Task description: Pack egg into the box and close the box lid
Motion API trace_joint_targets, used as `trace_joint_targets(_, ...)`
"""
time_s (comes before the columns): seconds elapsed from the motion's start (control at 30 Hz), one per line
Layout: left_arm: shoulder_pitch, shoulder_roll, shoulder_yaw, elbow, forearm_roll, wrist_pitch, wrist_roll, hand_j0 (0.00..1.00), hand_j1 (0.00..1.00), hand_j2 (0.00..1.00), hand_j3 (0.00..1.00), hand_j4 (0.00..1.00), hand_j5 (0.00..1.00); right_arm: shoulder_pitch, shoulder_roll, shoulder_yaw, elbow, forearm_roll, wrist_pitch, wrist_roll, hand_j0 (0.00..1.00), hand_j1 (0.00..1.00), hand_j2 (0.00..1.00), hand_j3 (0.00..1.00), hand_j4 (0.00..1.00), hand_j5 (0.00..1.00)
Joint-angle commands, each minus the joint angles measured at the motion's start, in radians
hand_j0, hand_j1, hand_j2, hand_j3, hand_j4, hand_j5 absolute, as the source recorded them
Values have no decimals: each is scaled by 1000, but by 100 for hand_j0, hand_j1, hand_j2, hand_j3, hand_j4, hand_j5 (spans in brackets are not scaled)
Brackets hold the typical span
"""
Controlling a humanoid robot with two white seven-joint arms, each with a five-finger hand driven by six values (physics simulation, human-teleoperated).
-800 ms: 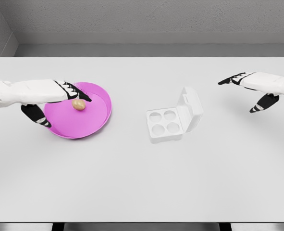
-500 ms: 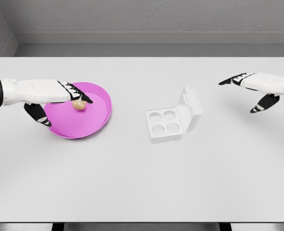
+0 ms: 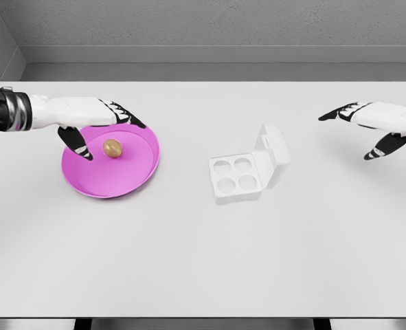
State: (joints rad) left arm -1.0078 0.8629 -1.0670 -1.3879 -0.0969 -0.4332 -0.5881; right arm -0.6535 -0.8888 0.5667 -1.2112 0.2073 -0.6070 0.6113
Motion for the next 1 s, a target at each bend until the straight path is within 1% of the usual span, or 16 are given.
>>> trace_joint_targets(0.0,0,-24,-1,50,5,-13,2,100,100,100,100,100,100,0,-1,1,2,-6,-4,0,100,100,100,100,100,100)
trace_joint_targets(0.03,0,-41,-1,92,0,-15,2,100,100,100,100,100,100,0,1,1,7,-6,-4,0,100,100,100,100,100,100)
trace_joint_targets(0.1,2,-44,-1,99,2,-15,4,100,100,100,100,100,100,2,-1,1,9,-6,-4,0,100,100,100,100,100,100)
trace_joint_targets(0.2,9,-64,-1,145,5,-15,4,100,100,100,100,100,100,6,-4,4,9,-6,-4,0,100,100,100,100,100,100)
trace_joint_targets(0.43,14,-64,-1,153,8,-15,4,100,100,100,100,100,100,8,4,5,10,-5,-4,0,100,100,100,100,100,100)
trace_joint_targets(0.53,14,-79,-1,188,6,-13,4,100,100,100,100,100,100,8,4,18,10,-3,-4,0,100,100,100,100,100,100)
trace_joint_targets(0.7,14,-85,1,196,6,-13,4,100,100,100,100,100,100,8,4,22,10,-3,-4,0,100,100,100,100,100,100)
trace_joint_targets(0.77,17,-85,1,219,5,-13,4,100,100,100,100,100,100,8,2,24,6,-3,-4,0,100,100,100,100,100,100)
trace_joint_targets(0.9,17,-85,1,224,3,-13,4,100,100,100,100,100,100,5,1,39,-1,-3,-4,0,100,100,100,100,100,100)
trace_joint_targets(0.97,18,-107,1,251,-3,-13,7,100,100,100,100,100,100,3,1,41,-1,-3,-4,0,100,100,100,100,100,100)
